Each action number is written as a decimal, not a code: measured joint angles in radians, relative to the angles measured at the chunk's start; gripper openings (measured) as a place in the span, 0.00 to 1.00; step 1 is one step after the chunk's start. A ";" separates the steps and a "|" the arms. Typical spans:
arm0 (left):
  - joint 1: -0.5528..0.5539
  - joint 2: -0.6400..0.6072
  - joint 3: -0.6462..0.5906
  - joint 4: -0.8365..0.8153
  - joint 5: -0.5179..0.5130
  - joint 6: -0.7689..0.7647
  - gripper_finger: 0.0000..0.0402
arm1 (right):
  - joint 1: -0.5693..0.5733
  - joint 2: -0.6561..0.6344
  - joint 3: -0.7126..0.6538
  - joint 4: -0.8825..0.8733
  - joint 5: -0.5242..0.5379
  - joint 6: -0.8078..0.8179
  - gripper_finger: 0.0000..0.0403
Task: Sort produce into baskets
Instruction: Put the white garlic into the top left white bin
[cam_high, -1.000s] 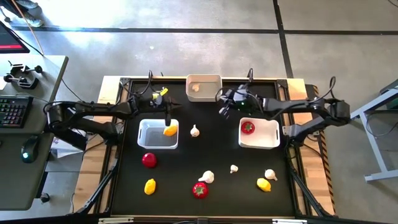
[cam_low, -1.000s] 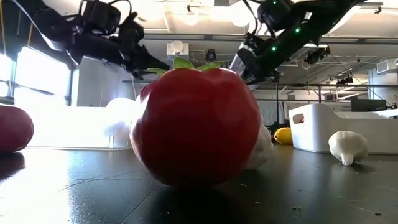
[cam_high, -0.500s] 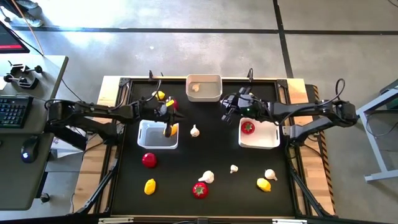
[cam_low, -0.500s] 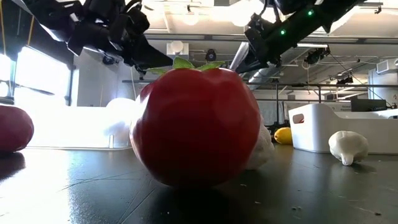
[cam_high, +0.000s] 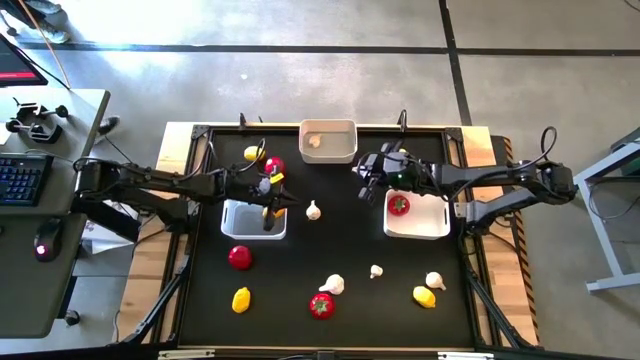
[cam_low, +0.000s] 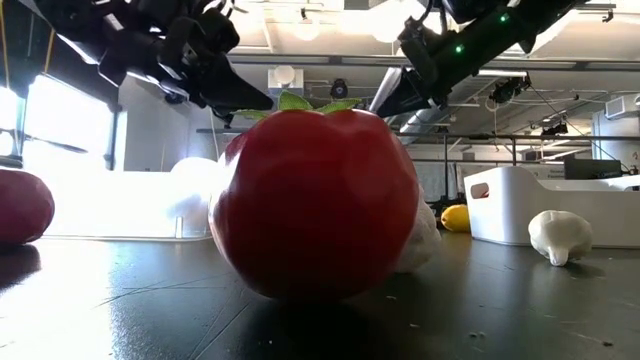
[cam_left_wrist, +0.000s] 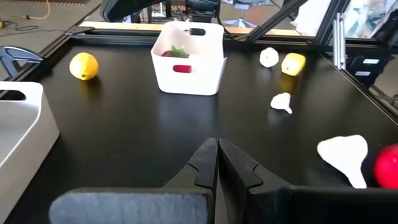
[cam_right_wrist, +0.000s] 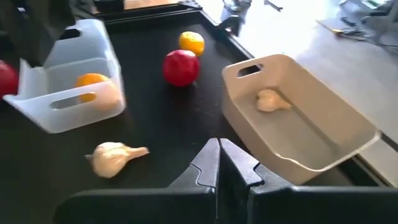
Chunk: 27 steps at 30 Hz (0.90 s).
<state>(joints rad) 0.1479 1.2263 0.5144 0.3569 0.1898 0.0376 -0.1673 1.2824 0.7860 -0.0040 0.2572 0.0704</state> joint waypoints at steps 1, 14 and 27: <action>-0.004 0.000 0.000 -0.001 0.000 0.000 0.00 | 0.000 0.000 0.000 0.000 -0.007 0.000 0.00; -0.050 0.000 0.180 -0.291 -0.001 0.073 0.00 | 0.010 0.000 0.002 -0.040 -0.029 -0.052 0.00; -0.121 0.152 0.381 -0.559 0.009 0.112 0.00 | 0.133 0.000 0.002 -0.151 -0.025 -0.058 0.00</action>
<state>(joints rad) 0.0272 1.3785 0.8952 -0.2017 0.1992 0.1499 -0.0347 1.2827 0.7876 -0.1547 0.2319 0.0119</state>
